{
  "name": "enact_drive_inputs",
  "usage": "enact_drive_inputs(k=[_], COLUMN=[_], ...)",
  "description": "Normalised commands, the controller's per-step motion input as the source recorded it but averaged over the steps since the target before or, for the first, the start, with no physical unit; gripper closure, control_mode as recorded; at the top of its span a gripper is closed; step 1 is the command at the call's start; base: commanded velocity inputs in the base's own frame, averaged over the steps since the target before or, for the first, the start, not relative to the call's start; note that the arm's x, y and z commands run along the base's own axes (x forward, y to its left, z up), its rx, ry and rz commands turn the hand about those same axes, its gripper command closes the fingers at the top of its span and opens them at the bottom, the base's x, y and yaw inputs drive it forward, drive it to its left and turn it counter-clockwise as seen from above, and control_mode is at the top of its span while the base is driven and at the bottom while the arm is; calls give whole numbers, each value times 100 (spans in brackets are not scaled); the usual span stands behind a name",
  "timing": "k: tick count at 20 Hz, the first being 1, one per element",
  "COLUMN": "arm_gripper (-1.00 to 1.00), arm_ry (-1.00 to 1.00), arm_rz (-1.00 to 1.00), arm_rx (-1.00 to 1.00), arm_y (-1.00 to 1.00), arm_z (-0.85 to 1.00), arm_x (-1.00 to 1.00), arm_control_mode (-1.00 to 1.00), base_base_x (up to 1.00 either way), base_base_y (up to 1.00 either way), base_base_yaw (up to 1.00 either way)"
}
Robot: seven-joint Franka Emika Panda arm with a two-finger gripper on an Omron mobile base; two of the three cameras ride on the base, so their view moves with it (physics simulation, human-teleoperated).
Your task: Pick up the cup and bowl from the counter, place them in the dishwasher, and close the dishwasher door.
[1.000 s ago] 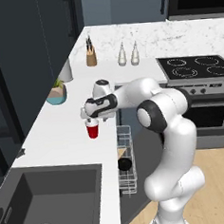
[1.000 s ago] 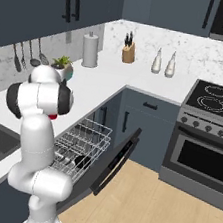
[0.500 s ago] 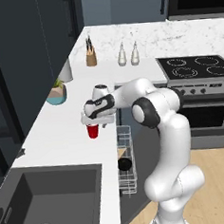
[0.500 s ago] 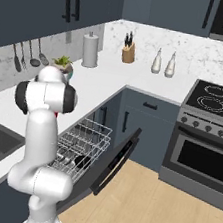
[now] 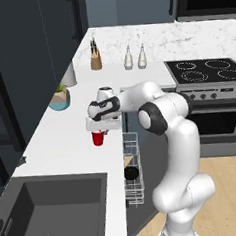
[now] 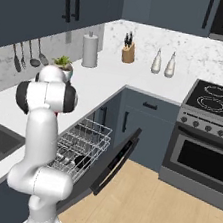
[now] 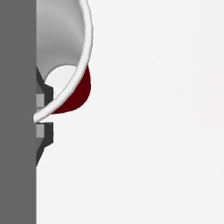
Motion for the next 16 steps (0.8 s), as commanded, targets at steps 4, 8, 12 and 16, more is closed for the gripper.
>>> enact_drive_inputs(k=[4, 8, 12, 16], arm_gripper=[100, 100, 100, 100], arm_ry=[-12, -14, -8, 0], arm_rz=[-2, -13, -11, -3], arm_rx=[0, 2, 7, 7], arm_y=[-56, -100, -100, -100], arm_z=[-16, 3, 8, 0], arm_x=[-99, -78, -39, -4], arm_control_mode=[-100, -100, -100, -100], base_base_x=[0, 0, 0, 0], base_base_y=[0, 0, 0, 0], base_base_yaw=[0, 0, 0, 0])
